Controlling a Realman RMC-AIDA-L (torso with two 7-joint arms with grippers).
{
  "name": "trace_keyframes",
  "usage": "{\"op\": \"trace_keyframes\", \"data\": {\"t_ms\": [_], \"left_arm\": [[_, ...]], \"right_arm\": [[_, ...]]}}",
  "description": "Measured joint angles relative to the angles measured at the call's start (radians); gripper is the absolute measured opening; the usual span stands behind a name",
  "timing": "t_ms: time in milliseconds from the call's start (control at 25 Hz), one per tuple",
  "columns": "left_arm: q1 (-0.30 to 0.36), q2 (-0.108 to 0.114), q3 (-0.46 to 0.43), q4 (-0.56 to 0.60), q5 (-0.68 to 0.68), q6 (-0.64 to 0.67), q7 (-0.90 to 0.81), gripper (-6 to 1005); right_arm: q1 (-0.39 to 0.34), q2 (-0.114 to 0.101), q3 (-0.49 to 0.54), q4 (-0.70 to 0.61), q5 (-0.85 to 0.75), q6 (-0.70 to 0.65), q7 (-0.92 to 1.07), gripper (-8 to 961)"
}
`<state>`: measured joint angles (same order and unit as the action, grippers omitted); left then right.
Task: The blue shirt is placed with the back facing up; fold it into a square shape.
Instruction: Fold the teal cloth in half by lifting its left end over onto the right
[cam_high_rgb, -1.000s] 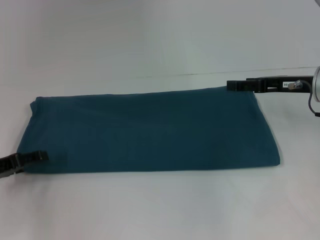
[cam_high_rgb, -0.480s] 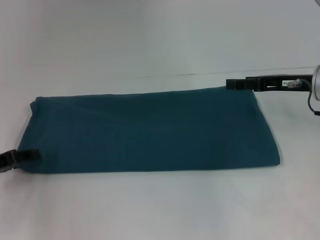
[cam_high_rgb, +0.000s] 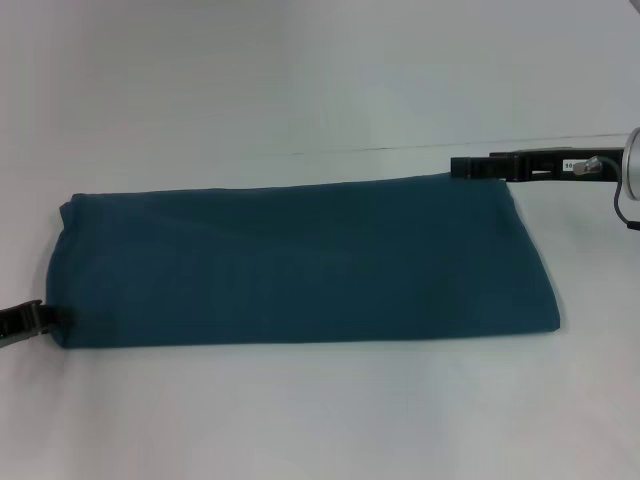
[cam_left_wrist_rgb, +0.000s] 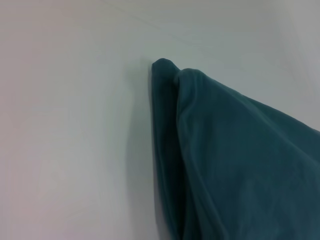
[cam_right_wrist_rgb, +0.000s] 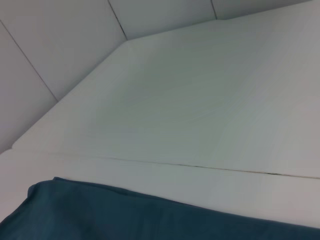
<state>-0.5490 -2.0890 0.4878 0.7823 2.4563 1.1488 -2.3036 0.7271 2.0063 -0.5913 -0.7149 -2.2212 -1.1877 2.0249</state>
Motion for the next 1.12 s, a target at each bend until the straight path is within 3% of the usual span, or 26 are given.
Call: {"op": "trace_keyframes", "data": {"t_ms": [240, 560, 840, 1120], "left_arm": [[-0.001, 0.001, -0.001, 0.003, 0.003, -0.005, 0.000, 112], [0.013, 0.017, -0.045, 0.026, 0.003, -0.006, 0.003, 21], [0.042, 0.032, -0.093, 0.063, 0.020, 0.002, 0.009, 23], [0.065, 0.052, -0.202, 0.119, 0.077, 0.042, 0.008, 21]], "right_arm": [[0.000, 0.000, 0.004, 0.000, 0.000, -0.003, 0.000, 833], [-0.025, 0.003, 0.009, -0.001, 0.041, 0.002, -0.002, 833], [-0.039, 0.008, 0.009, 0.006, 0.087, 0.005, -0.003, 833], [-0.040, 0.014, 0.008, 0.012, 0.102, 0.005, -0.003, 832]]}}
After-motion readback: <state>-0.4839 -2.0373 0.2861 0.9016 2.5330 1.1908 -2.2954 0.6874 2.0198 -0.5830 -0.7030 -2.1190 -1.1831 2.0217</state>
